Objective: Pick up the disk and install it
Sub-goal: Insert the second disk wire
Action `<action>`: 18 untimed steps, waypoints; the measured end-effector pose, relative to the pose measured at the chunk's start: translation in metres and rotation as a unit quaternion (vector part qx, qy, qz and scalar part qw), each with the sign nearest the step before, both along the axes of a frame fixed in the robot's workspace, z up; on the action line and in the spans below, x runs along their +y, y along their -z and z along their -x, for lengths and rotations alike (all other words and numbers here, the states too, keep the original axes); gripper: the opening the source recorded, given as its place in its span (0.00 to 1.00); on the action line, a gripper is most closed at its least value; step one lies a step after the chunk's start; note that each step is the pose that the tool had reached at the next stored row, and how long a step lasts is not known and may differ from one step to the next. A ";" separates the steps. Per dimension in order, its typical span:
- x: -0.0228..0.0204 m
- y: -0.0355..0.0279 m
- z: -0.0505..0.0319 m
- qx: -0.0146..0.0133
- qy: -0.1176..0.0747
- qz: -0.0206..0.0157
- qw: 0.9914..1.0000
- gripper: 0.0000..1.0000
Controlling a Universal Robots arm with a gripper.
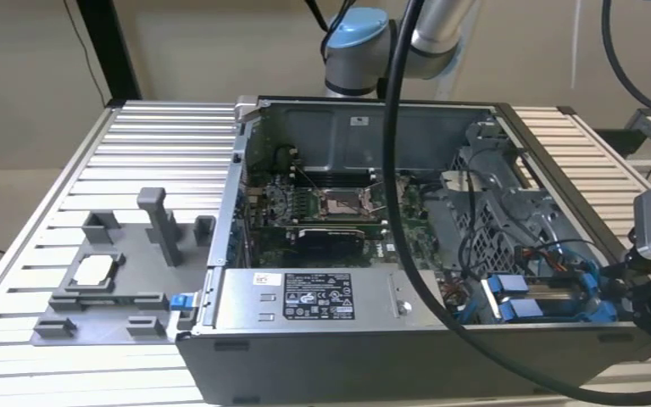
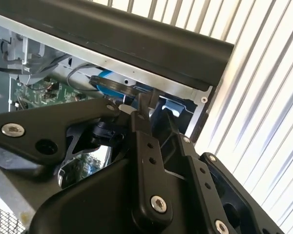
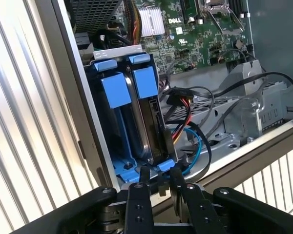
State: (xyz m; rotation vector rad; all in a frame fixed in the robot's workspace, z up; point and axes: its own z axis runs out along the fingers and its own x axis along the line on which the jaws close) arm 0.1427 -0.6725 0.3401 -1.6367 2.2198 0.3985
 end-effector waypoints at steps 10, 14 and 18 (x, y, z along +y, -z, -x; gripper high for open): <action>0.0009 0.0029 0.0000 0.000 -0.001 -0.011 1.000 1.00; 0.0012 0.0032 0.0000 0.000 -0.001 -0.011 1.000 1.00; 0.0019 0.0031 0.0000 -0.002 -0.001 -0.012 1.000 1.00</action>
